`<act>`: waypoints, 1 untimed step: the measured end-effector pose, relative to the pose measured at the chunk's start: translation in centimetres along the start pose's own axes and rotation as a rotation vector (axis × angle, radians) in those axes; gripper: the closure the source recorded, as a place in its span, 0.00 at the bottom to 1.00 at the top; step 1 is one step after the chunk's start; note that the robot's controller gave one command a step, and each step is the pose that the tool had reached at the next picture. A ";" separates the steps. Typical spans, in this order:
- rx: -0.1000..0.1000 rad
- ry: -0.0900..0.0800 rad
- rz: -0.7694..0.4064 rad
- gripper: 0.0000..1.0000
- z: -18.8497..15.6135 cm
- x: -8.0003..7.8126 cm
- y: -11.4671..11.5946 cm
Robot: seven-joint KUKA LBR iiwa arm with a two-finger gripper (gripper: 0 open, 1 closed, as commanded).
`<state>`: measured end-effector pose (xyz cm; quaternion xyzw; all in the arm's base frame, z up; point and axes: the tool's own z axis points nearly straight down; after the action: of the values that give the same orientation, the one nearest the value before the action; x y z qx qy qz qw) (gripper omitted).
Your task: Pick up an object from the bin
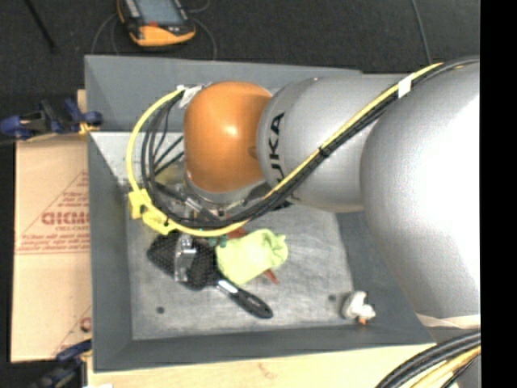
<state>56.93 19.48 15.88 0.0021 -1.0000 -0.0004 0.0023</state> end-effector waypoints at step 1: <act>-0.001 -0.007 0.004 0.00 -0.4 -0.2 -0.1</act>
Offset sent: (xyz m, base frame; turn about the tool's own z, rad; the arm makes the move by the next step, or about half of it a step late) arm 0.0407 -0.0831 -0.0802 0.1583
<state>57.15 19.41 16.30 0.0000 -1.0000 -0.0011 -0.0014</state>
